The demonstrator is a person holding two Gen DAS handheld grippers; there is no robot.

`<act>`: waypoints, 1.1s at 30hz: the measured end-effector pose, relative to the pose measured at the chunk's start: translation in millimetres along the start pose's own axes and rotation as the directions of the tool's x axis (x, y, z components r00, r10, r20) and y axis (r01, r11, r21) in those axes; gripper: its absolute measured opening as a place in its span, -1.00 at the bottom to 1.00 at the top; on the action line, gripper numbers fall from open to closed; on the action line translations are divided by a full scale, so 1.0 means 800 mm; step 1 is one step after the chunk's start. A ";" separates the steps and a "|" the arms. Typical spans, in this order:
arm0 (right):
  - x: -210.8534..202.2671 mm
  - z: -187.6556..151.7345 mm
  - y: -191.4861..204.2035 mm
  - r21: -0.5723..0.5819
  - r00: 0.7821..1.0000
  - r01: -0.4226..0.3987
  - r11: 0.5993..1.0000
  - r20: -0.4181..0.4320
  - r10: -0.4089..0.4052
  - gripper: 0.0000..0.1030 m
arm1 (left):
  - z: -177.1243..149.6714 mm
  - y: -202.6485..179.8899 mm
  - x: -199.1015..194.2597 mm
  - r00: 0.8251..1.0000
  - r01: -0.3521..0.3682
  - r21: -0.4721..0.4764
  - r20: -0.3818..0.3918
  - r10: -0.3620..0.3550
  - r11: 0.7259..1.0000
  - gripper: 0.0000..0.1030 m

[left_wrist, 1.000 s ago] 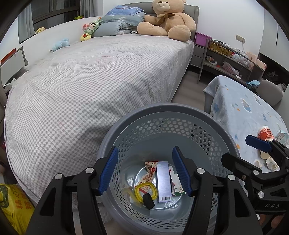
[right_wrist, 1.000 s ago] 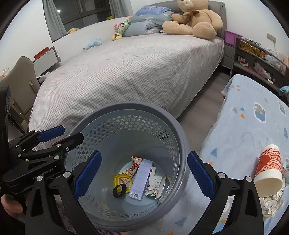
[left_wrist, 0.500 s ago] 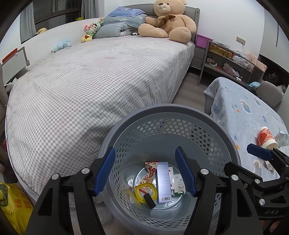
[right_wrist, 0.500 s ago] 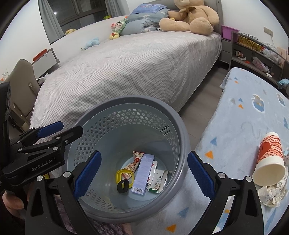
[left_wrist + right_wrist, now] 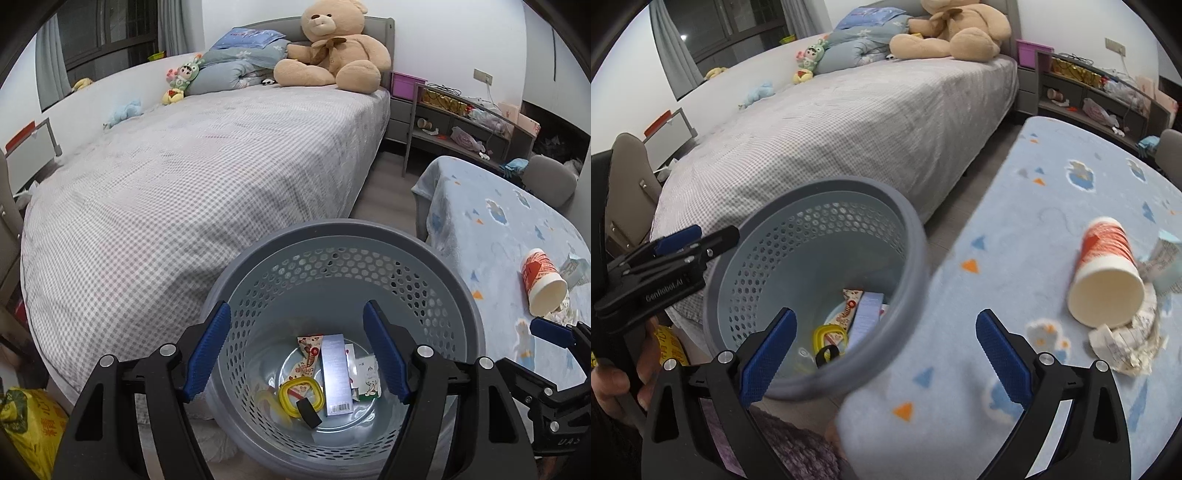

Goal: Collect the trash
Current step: 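Move both open grippers back over the table, then lower the right gripper onto the crumpled white paper and close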

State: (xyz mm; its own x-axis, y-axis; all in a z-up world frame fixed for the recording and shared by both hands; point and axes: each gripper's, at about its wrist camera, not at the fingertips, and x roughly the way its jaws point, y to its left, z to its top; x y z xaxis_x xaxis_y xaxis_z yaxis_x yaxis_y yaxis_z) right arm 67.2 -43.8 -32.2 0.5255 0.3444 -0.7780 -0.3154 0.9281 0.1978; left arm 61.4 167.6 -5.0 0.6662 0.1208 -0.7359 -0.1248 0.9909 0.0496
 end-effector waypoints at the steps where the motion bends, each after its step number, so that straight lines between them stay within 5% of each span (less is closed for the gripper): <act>1: -0.004 -0.003 -0.005 0.007 1.000 0.007 1.000 0.001 -0.007 0.86 | 0.000 -0.004 -0.001 1.000 0.002 0.006 0.003 -0.002 1.000 0.38; 19: -0.077 -0.061 -0.167 0.278 0.976 0.206 0.938 0.007 -0.216 0.87 | -0.010 -0.150 -0.020 0.984 0.178 0.101 -0.017 -0.177 0.979 0.38; 33: -0.054 -0.057 -0.228 0.383 0.974 0.215 0.899 -0.012 -0.227 0.87 | -0.015 -0.226 0.003 0.976 0.218 0.158 -0.054 -0.212 0.963 0.38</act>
State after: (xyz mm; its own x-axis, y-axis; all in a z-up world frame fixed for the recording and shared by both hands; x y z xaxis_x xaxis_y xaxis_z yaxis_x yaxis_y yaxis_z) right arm 66.3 -234.5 -61.7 0.5737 0.1226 -0.8098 0.1318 0.9620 0.2390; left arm 76.6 -11.6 -23.6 0.6365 -0.0951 -0.7654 0.1413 0.9900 -0.0055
